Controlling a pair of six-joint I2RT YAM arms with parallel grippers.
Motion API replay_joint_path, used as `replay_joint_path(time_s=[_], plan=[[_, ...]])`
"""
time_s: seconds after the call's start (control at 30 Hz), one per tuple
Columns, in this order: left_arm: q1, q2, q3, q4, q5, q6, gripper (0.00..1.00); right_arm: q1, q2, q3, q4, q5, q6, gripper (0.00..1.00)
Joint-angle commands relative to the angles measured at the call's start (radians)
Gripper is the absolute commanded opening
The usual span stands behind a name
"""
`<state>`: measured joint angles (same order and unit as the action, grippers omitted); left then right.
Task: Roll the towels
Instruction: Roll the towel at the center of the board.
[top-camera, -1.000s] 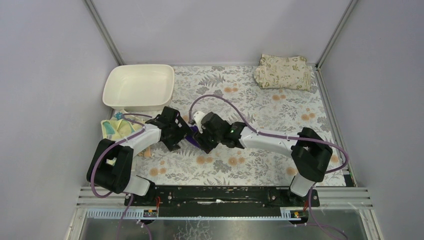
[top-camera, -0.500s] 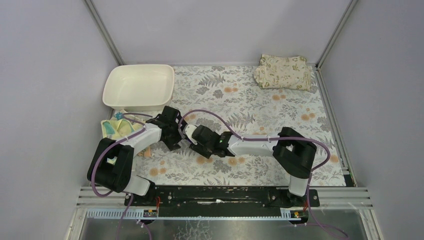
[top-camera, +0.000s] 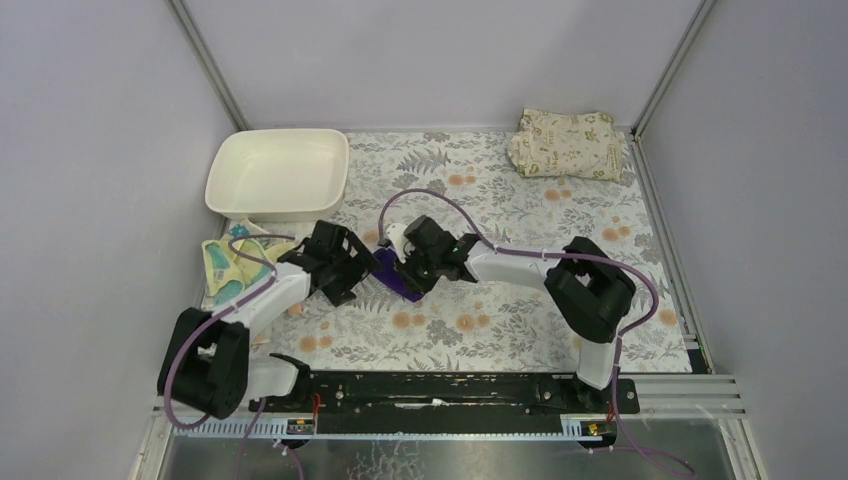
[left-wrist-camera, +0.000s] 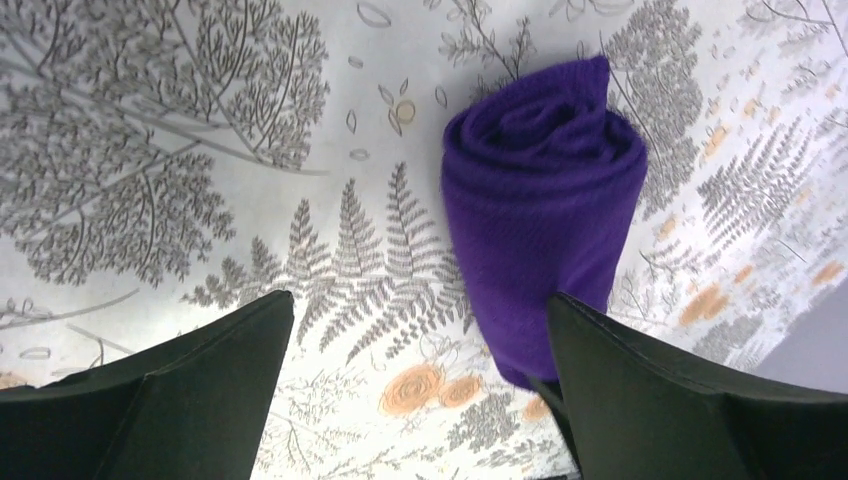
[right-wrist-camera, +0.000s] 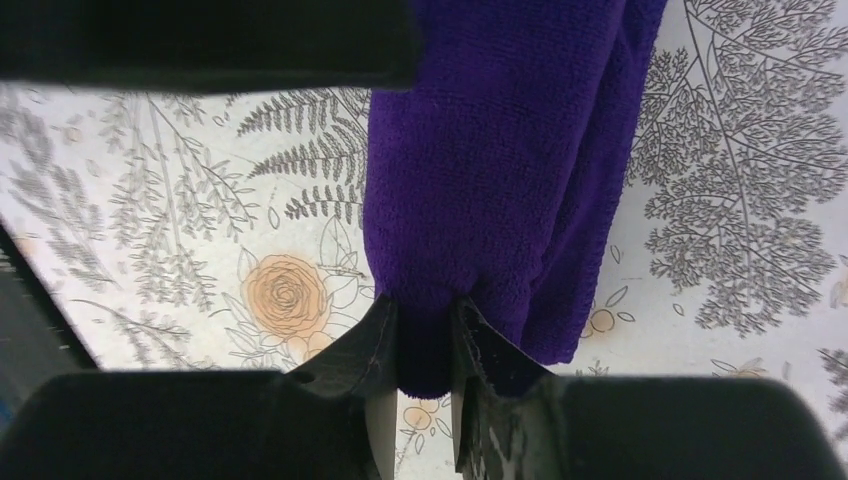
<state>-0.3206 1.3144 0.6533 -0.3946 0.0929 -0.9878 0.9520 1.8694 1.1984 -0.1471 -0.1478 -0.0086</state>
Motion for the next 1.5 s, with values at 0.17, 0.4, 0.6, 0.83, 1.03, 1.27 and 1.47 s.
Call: replay_joint_path(time_s=[0.17,0.4,0.6,0.83,1.03,1.27,1.47], plan=[[0.001,-0.139,-0.099,0.101,0.104,-0.058,1.0,-0.123,0.08,-0.057,0.095,-0.434,0.245,0.16],[-0.018,-0.104,-0.131,0.277,0.144,-0.102,1.0,-0.17,0.122,-0.083,0.191,-0.552,0.369,0.15],[-0.024,-0.02,-0.114,0.365,0.125,-0.111,0.94,-0.198,0.155,-0.116,0.281,-0.601,0.459,0.15],[-0.042,0.069,-0.098,0.374,0.112,-0.1,0.84,-0.247,0.197,-0.193,0.454,-0.65,0.625,0.13],[-0.064,0.107,-0.093,0.39,0.097,-0.093,0.8,-0.27,0.242,-0.226,0.56,-0.694,0.731,0.13],[-0.097,0.166,-0.068,0.391,0.077,-0.083,0.67,-0.296,0.273,-0.252,0.659,-0.715,0.827,0.13],[-0.105,0.191,-0.044,0.367,0.068,-0.082,0.47,-0.306,0.281,-0.265,0.718,-0.719,0.879,0.16]])
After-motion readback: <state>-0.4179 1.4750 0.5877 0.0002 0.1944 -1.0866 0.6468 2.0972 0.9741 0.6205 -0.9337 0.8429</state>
